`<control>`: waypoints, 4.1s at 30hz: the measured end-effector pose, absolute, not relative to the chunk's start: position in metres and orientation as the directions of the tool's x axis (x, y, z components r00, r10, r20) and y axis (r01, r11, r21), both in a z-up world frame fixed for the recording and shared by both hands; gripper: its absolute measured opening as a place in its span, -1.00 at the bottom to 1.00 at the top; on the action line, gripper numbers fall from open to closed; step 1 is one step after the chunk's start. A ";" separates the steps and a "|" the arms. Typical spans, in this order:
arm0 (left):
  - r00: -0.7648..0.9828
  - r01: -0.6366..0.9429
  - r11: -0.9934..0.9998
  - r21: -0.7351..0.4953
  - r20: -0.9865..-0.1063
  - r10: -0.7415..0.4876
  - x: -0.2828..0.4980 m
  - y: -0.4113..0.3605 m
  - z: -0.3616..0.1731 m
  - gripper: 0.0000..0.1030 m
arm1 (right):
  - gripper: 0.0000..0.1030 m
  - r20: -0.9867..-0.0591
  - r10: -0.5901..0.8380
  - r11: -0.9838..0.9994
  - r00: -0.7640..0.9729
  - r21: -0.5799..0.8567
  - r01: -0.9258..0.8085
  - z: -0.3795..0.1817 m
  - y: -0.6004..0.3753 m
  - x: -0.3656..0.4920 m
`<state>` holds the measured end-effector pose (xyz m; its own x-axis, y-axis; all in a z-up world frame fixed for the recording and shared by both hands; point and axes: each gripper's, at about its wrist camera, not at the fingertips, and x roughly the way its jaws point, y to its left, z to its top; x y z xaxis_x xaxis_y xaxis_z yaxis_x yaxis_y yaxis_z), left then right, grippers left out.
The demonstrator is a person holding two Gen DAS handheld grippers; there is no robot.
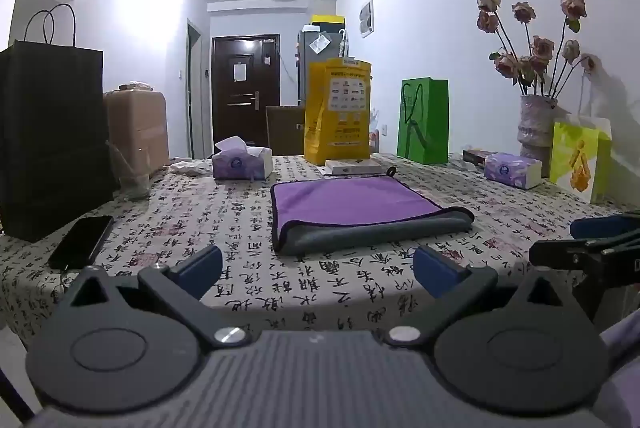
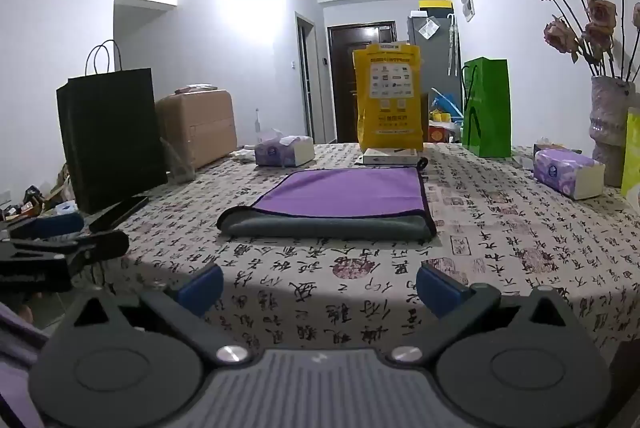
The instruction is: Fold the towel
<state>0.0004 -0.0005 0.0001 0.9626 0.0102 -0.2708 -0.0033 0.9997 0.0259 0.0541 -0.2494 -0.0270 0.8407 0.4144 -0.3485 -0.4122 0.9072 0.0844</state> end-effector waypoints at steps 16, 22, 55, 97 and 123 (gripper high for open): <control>0.965 -0.006 1.000 0.031 -0.261 0.014 0.001 -0.001 -0.001 1.00 | 1.00 -0.345 0.418 0.905 0.840 0.083 -0.416 -0.031 -0.248 0.056; 0.965 -0.006 0.999 0.034 -0.261 0.015 0.001 -0.002 -0.001 1.00 | 1.00 -0.346 0.416 0.907 0.841 0.089 -0.412 -0.031 -0.250 0.056; 0.965 -0.016 0.999 0.038 -0.263 0.025 0.002 -0.005 -0.002 1.00 | 1.00 -0.353 0.407 0.911 0.842 0.098 -0.400 -0.032 -0.251 0.057; 0.964 -0.008 0.999 0.039 -0.266 0.018 0.008 -0.004 -0.004 1.00 | 1.00 -0.369 0.402 0.913 0.838 0.087 -0.399 -0.032 -0.251 0.065; 0.952 -0.007 0.999 0.033 -0.307 0.016 0.015 -0.005 -0.012 1.00 | 1.00 -0.370 0.404 0.913 0.837 0.099 -0.397 -0.038 -0.249 0.070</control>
<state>0.0147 -0.0049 -0.0118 0.9516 0.0165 -0.3069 -0.0066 0.9994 0.0333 0.0703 -0.2487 -0.0379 0.8368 0.4039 -0.3697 -0.3968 0.9126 0.0988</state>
